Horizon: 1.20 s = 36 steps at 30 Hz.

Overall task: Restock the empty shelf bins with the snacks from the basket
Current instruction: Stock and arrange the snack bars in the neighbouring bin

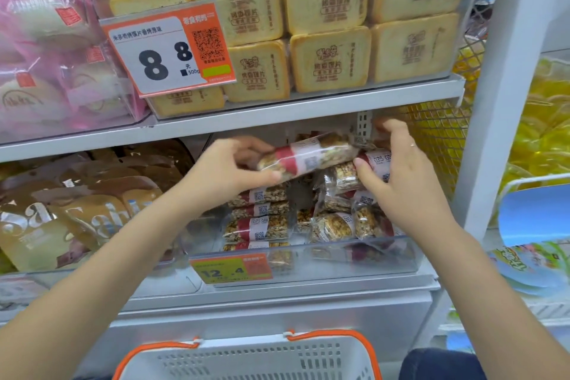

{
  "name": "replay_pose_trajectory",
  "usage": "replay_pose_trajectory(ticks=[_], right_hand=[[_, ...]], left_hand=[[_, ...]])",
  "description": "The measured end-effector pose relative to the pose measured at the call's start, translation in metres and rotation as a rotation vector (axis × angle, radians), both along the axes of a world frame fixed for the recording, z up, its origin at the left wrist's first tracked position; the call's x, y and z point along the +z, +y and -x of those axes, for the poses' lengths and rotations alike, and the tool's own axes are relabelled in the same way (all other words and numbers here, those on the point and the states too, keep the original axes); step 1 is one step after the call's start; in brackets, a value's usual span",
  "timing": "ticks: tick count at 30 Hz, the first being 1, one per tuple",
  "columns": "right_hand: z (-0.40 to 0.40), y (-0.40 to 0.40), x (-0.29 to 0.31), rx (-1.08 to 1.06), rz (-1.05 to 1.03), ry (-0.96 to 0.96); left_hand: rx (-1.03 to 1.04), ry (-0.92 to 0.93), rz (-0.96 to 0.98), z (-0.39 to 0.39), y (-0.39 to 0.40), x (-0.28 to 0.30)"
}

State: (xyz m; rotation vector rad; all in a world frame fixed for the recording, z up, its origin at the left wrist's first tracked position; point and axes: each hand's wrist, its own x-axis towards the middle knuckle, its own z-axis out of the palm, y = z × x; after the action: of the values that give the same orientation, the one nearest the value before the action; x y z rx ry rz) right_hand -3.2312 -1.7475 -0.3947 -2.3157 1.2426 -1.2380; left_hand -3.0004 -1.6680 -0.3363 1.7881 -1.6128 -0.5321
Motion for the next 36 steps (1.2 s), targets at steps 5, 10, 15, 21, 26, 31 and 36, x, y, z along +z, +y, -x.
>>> replay_pose_trajectory(ticks=[5, 10, 15, 21, 26, 31, 36], right_hand=[[-0.006, 0.0, 0.001, -0.032, 0.037, 0.033], [-0.007, 0.001, 0.001, -0.035, 0.046, 0.051], [-0.005, 0.002, 0.002, -0.03, 0.035, 0.072], [-0.002, 0.002, 0.002, -0.037, 0.001, 0.11], [-0.002, -0.001, 0.004, -0.028, 0.0, 0.149], [0.009, 0.005, 0.014, 0.111, -0.177, 0.187], [0.016, 0.001, 0.008, -0.099, -0.137, 0.406]], left_hand=[[0.014, -0.321, -0.251, -0.049, 0.016, -0.009], [-0.135, -0.819, -0.388, -0.046, -0.001, -0.028], [-0.09, -1.056, -0.543, -0.044, -0.026, -0.051], [-0.06, -1.18, -0.46, -0.045, -0.023, -0.059], [-0.093, -0.851, -0.313, -0.043, -0.019, -0.061], [-0.072, -0.81, -0.253, -0.043, -0.02, -0.067], [-0.093, -0.701, -0.234, -0.043, -0.014, -0.066]])
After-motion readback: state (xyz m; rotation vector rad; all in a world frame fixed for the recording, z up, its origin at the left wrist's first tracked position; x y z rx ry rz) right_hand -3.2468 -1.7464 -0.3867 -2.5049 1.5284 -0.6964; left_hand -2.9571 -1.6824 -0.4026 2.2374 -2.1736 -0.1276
